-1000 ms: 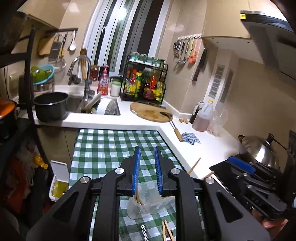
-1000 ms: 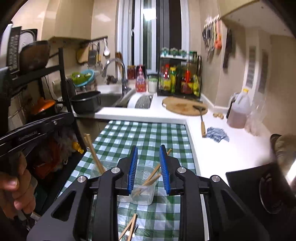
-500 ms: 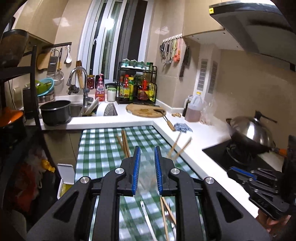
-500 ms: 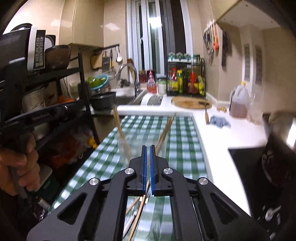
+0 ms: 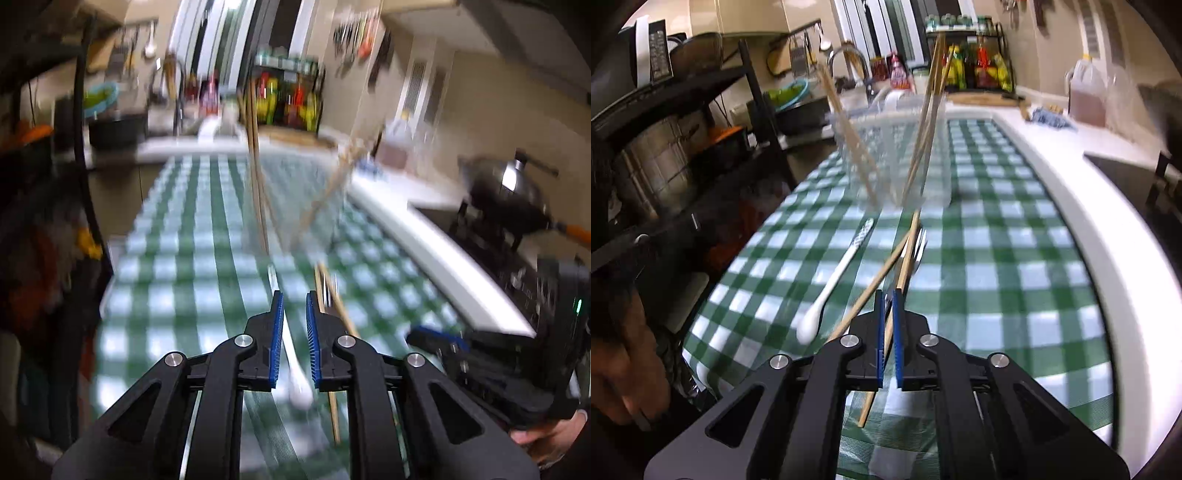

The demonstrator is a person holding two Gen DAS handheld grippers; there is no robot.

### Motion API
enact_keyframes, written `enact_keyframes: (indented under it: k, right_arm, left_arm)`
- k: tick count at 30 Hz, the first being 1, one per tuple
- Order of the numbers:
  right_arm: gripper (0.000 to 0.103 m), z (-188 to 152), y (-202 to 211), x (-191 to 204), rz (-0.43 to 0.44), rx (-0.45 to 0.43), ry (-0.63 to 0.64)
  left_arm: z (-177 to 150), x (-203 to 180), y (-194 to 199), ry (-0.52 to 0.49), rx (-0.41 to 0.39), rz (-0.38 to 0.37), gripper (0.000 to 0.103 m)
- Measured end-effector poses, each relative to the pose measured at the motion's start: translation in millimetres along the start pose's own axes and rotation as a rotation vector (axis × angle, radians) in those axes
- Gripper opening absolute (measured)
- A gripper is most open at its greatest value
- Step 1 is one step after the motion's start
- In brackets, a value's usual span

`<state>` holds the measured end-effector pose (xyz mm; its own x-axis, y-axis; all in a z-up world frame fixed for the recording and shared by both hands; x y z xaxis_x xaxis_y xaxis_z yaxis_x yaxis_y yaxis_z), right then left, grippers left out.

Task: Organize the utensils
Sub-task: 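Move both open tools back down to the utensils on the cloth, then close the left tool on the white spoon handle while the right tool grasps a chopstick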

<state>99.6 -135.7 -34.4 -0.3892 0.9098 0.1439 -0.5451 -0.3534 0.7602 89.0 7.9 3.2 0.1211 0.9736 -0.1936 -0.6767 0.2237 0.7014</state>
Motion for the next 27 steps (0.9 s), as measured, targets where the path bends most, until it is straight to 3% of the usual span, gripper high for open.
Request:
enact_keyframes:
  k: [4,12,21,27]
  right_arm:
    - [0.007,-15,-29,-2,0.021,0.094,-0.019]
    - [0.012,-29,-49,2,0.034,0.172,-0.025]
    - [0.008,-29,-49,0,0.031,0.184,-0.024]
    - [0.006,-20,-39,-16,-0.031,0.157,-0.043]
  left_arm:
    - [-19,1,-23,0.011,0.062,0.006,0.012]
    - [-34,4,-48,0.035,0.15,-0.007,0.012]
    - [-49,0,-63,0.026,0.194,0.03,0.021]
    - [-57,-5,-69,-0.003,0.194,0.084,0.028]
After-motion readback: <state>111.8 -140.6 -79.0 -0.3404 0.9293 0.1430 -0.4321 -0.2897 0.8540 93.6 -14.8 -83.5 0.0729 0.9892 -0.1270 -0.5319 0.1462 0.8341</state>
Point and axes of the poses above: each gripper's, at about its wrist camera, not at the fingertips, and y roughly against the way its jaws point, x to its left, z to its top, the point moved 7 cm from there along -y, roughly the way its jaws point, and after that the axes turned 9 degrees about x, right-handed, at the moved point
